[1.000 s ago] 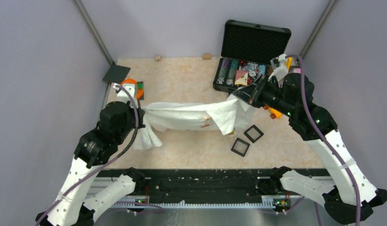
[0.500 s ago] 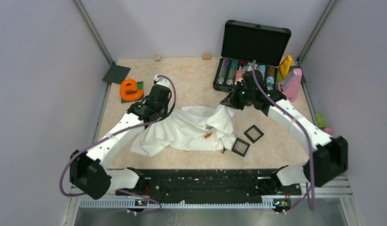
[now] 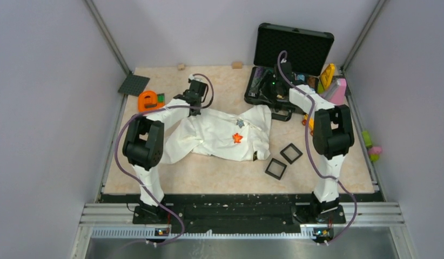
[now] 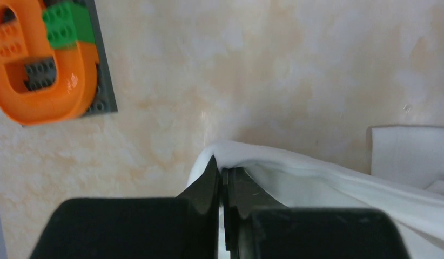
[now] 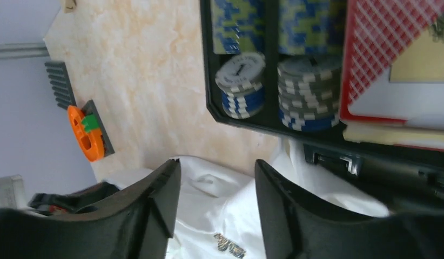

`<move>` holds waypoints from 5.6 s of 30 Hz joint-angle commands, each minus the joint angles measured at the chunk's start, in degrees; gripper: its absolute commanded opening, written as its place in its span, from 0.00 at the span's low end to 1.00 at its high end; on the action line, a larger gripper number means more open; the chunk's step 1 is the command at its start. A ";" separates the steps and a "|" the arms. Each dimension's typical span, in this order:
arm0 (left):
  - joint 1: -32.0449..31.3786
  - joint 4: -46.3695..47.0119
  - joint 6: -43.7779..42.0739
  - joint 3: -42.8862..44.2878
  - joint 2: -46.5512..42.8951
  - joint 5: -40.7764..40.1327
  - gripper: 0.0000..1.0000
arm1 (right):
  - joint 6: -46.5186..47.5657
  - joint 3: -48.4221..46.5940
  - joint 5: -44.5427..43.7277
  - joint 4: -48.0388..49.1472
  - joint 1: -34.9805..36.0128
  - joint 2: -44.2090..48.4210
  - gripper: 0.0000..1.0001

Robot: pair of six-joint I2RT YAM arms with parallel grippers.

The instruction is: Remove the brooch from the garment

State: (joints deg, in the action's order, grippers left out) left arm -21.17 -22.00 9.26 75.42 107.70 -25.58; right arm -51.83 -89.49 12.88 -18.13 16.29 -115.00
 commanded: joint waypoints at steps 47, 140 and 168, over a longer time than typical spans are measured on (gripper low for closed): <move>-9.05 5.64 4.20 -8.52 -5.50 32.64 0.00 | 35.80 17.41 -20.38 1.71 13.50 20.73 0.00; -25.33 11.31 -3.08 -11.36 -2.81 2.51 0.45 | 23.59 57.73 -12.71 53.41 14.30 31.47 0.40; -7.93 27.66 9.50 -25.36 -18.14 47.35 0.36 | 24.18 56.95 3.18 61.13 14.34 28.39 0.43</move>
State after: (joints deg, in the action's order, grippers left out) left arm -35.68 -5.37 12.08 55.35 95.50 0.32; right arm -28.12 -31.48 7.97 35.70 30.02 -85.34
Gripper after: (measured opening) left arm 0.476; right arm 0.418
